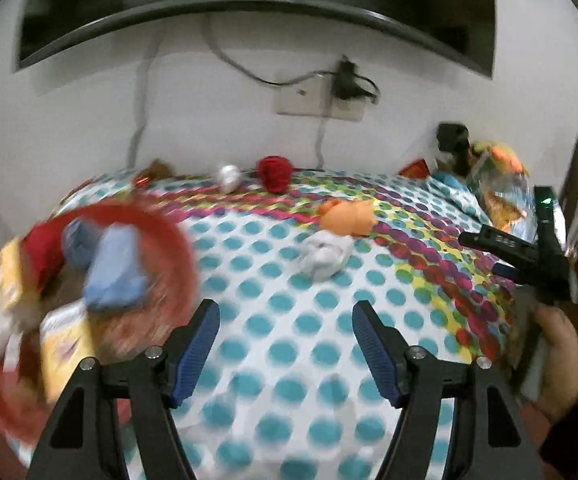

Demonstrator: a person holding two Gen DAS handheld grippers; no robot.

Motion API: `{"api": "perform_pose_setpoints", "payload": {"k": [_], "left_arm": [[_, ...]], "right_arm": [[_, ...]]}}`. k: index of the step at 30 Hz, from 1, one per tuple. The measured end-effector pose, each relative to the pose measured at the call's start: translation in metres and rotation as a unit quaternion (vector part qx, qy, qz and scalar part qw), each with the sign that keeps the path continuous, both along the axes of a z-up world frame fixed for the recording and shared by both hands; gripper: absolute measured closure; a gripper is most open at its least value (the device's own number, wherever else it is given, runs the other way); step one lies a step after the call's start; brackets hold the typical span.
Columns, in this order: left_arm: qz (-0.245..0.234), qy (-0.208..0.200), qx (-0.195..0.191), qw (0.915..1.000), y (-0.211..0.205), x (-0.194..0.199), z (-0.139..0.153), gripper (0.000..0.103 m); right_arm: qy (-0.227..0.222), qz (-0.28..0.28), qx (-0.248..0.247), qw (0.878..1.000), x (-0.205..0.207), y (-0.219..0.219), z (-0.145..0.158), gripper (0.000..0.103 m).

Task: Organize objects
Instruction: 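Reach the left gripper to the white sock on the cloth and grasp it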

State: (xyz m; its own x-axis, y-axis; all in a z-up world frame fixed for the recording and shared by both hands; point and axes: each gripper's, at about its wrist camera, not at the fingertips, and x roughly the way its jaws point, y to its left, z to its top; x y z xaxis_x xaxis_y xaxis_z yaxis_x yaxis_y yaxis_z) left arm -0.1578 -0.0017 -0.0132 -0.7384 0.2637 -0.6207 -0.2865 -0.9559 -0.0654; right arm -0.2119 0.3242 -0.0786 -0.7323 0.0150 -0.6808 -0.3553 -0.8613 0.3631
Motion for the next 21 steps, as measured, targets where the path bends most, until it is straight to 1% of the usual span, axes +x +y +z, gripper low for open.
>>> {"api": "perform_pose_setpoints", "payload": {"k": [2, 5, 7, 9, 11, 14, 16, 18, 21], "left_arm": [[-0.019, -0.01, -0.017, 0.9996, 0.024, -0.024, -0.005, 0.032], [-0.037, -0.026, -0.03, 0.9985, 0.051, -0.056, -0.018, 0.032], [-0.036, -0.036, -0.036, 0.998, 0.063, -0.075, -0.025, 0.032], [-0.032, -0.056, -0.047, 0.9968, 0.074, -0.095, -0.036, 0.032], [-0.016, -0.073, -0.055, 0.9957, 0.078, -0.109, -0.044, 0.032], [0.001, -0.085, -0.042, 0.9955, 0.075, -0.125, -0.05, 0.032], [0.012, -0.103, -0.047, 0.9935, 0.074, -0.134, -0.058, 0.032], [0.011, -0.111, -0.04, 0.993, 0.074, -0.138, -0.062, 0.032], [0.006, -0.109, -0.051, 0.9927, 0.079, -0.138, -0.065, 0.032]], "right_arm": [[0.006, 0.006, -0.003, 1.0, 0.0, -0.001, 0.001, 0.0], [0.004, 0.01, -0.005, 1.0, -0.001, -0.001, 0.0, 0.0], [0.009, 0.011, -0.006, 1.0, 0.0, -0.001, 0.001, 0.0], [0.014, 0.013, -0.008, 1.0, 0.001, -0.001, 0.002, 0.0], [0.013, 0.015, -0.008, 1.0, 0.0, -0.001, 0.002, 0.0], [0.016, 0.019, -0.006, 1.0, 0.001, -0.003, 0.003, 0.0], [0.018, 0.02, -0.006, 1.0, 0.001, -0.003, 0.004, 0.0], [0.021, 0.022, -0.005, 1.0, 0.001, -0.004, 0.004, 0.0], [0.022, 0.023, -0.004, 0.999, 0.002, -0.004, 0.005, 0.0]]}}
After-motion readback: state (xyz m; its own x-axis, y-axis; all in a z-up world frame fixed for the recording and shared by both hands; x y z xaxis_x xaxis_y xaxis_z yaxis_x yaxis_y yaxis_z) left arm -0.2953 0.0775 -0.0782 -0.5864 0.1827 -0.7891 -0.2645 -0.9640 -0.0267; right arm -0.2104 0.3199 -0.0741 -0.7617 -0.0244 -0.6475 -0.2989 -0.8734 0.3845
